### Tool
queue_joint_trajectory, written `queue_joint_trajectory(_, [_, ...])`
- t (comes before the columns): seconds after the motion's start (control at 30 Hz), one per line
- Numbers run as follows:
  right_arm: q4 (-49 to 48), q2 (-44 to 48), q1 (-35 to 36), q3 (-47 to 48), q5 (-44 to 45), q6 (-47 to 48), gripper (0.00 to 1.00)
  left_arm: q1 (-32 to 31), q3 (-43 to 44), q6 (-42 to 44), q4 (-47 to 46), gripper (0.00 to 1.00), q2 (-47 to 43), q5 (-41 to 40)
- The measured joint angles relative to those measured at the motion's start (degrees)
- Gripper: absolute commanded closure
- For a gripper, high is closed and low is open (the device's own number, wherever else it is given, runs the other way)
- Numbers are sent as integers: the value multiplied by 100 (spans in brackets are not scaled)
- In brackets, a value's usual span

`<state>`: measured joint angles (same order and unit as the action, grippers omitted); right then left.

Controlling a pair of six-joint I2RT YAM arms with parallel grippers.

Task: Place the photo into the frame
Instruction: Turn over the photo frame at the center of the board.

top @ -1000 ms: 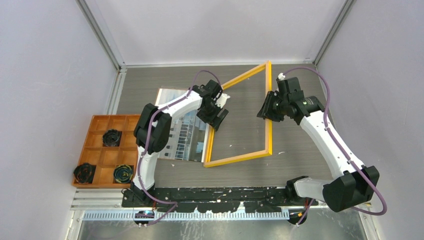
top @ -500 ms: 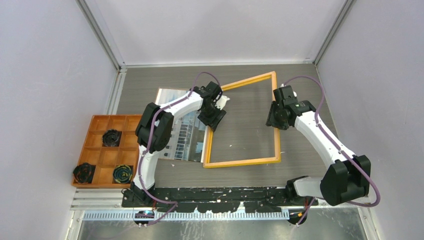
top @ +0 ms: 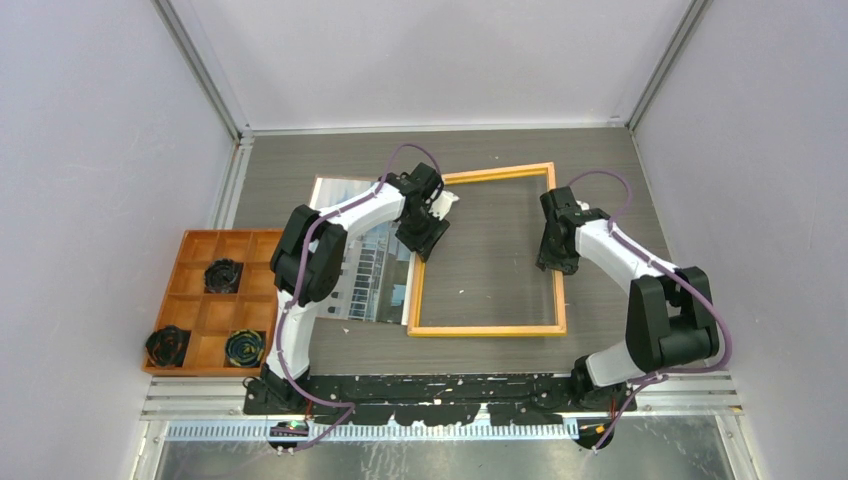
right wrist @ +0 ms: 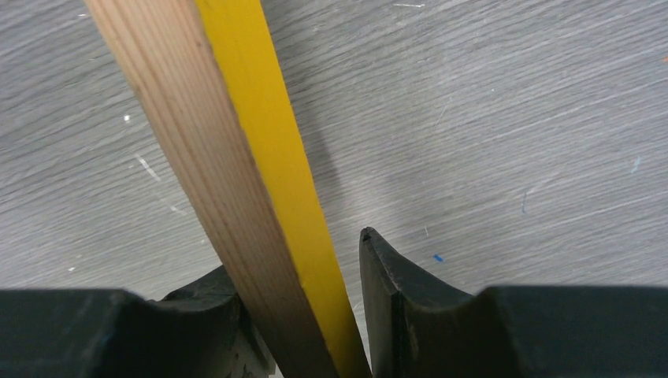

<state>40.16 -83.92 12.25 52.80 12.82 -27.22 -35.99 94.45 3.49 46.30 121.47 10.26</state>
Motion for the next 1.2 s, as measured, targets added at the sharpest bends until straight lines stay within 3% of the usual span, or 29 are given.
queue_joint_trajectory(0.47, [-807,-549,-400,-376,-575,-31,45,-2,-2,50,-7,52,0,0])
queue_joint_trajectory(0.9, [-855,-560,-459,-317,-820,-184,23,-7,-2,173,0,52,0,0])
queue_joint_trajectory(1.2, [-651,-426,-437,-310,-481,-164,21,-37,2,173,11,52,0,0])
